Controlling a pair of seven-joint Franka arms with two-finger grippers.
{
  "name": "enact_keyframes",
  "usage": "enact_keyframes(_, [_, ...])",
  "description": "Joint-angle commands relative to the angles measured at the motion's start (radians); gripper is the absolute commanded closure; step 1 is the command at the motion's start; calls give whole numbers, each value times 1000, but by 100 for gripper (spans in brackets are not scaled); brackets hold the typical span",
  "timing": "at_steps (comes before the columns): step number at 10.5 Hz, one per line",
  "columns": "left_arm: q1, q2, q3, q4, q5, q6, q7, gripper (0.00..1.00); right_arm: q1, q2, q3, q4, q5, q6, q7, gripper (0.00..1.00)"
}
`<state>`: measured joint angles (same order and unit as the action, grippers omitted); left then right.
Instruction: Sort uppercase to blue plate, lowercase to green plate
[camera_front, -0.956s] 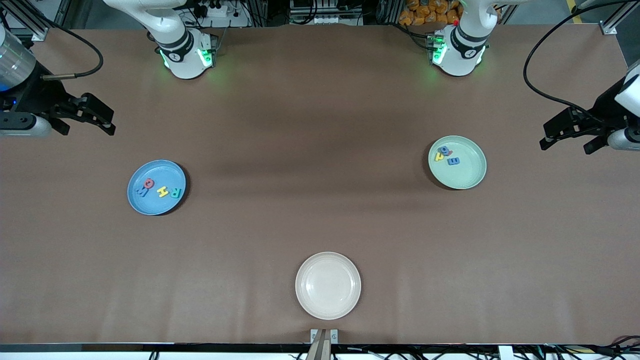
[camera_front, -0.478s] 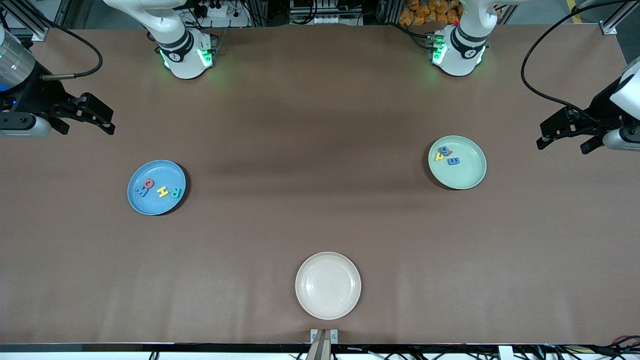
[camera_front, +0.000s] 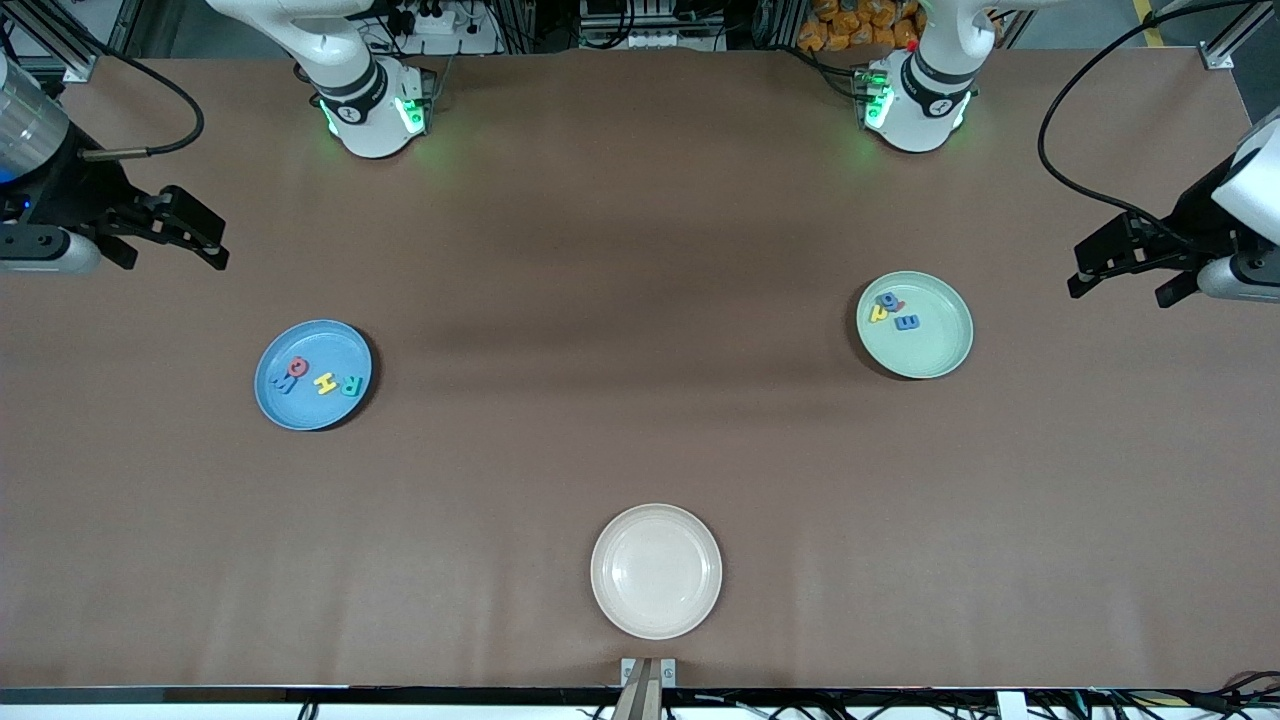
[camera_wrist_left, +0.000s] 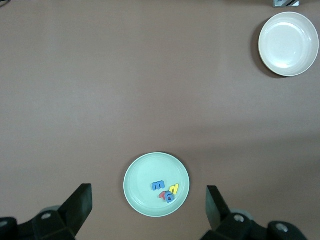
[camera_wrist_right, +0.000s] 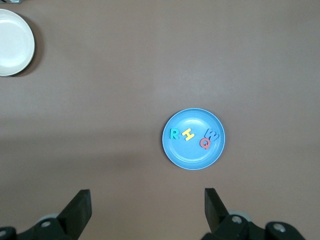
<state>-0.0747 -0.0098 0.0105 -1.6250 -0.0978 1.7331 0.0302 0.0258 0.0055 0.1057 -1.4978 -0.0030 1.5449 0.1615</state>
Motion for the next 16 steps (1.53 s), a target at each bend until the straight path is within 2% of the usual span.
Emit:
enact_keyframes(1, [-10,-7,14,2,-8,-15,-12,0,8,2,-14,19,12,-12,-13,0])
enact_keyframes(7, [-4,-7,14,2,-3,-15,-6,0,6,2,-12,19,12,-17,-11,0])
enact_keyframes(11, [-11,-6,9,14,76,-23,-7,0,6,2,-8,19,12,-19,-5,0])
enact_keyframes(16, [-5,1,13,34,55,-40,-93,0,6,4,-9,19,12,-11,-5,0])
